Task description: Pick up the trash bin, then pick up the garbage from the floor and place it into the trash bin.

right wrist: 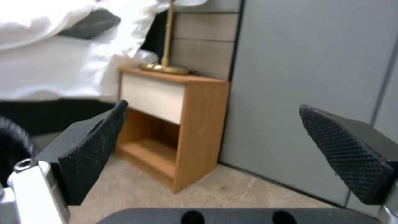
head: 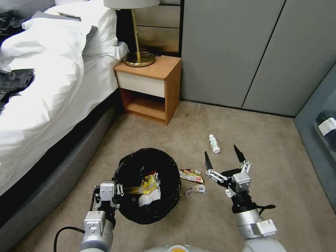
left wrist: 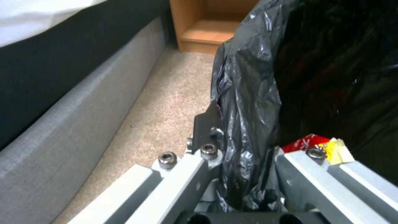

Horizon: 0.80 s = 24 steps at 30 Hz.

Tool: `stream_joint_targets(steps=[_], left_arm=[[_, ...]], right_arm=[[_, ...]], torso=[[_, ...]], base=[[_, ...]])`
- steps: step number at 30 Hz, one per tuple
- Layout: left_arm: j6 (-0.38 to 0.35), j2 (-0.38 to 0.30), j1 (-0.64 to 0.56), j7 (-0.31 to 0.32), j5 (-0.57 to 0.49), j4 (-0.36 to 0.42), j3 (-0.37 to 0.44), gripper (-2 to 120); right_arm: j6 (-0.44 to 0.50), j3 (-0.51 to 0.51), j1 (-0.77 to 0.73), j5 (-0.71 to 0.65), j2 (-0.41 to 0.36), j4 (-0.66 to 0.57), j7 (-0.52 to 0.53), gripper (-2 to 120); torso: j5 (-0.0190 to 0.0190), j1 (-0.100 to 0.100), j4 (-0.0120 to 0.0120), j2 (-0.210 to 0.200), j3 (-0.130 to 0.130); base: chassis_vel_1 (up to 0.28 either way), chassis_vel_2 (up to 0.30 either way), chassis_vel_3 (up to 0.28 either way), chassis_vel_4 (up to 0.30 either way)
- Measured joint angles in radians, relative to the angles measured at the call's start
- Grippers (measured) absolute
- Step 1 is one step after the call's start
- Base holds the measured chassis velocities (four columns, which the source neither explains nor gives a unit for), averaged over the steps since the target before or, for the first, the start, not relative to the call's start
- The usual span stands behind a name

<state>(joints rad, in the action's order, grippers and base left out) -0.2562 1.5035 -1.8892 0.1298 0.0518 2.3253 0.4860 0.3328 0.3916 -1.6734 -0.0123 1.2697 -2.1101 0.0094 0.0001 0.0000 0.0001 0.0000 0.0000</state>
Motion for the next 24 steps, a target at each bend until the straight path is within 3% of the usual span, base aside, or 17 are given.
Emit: stream_joint_targets(steps=[3,5,9,11,12,17,24], left_arm=[[0.000,-0.001,0.001,0.000,-0.002,0.000,0.003,1],[0.000,-0.003,0.001,0.000,-0.004,0.000,0.004,1],[0.000,-0.005,0.001,0.000,-0.006,0.000,0.006,1],[-0.001,-0.008,0.001,0.000,-0.008,0.001,0.008,1],[-0.001,-0.008,0.001,0.000,-0.008,0.001,0.008,1],[-0.001,-0.005,-0.004,0.000,-0.002,0.001,0.005,1],[-0.001,0.008,-0.015,-0.001,0.019,0.007,0.001,1]], right_arm=[[-0.077,-0.014,0.017,-0.058,-0.038,-0.006,-0.036,100],[-0.178,-0.040,0.036,-0.168,-0.102,-0.025,-0.059,100],[-0.224,-0.037,0.066,-0.184,-0.170,-0.008,-0.128,100],[-0.181,-0.011,0.108,-0.089,-0.240,0.069,-0.248,100],[-0.181,-0.011,0.108,-0.089,-0.240,0.069,-0.248,100],[-0.040,0.005,0.186,0.126,-0.327,0.233,-0.462,100],[0.064,-0.010,0.263,0.310,-0.347,0.365,-0.615,100]], torso=[[0.0001,0.000,-0.0002,0.000,0.000],[0.0001,0.000,-0.0002,0.000,0.000],[-0.0001,0.000,0.0000,0.000,0.000],[0.0001,0.000,-0.0001,0.000,0.000],[0.0001,0.000,-0.0001,0.000,0.000],[0.0002,0.000,-0.0002,0.000,0.000],[0.0000,0.000,-0.0001,0.000,0.000]], base=[[0.000,0.000,0.000,0.000],[0.000,0.000,0.000,0.000],[0.000,0.000,0.000,0.000],[0.000,0.000,0.000,0.000],[0.000,0.000,0.000,0.000],[0.000,0.000,0.000,0.000],[0.000,0.000,0.000,0.000]])
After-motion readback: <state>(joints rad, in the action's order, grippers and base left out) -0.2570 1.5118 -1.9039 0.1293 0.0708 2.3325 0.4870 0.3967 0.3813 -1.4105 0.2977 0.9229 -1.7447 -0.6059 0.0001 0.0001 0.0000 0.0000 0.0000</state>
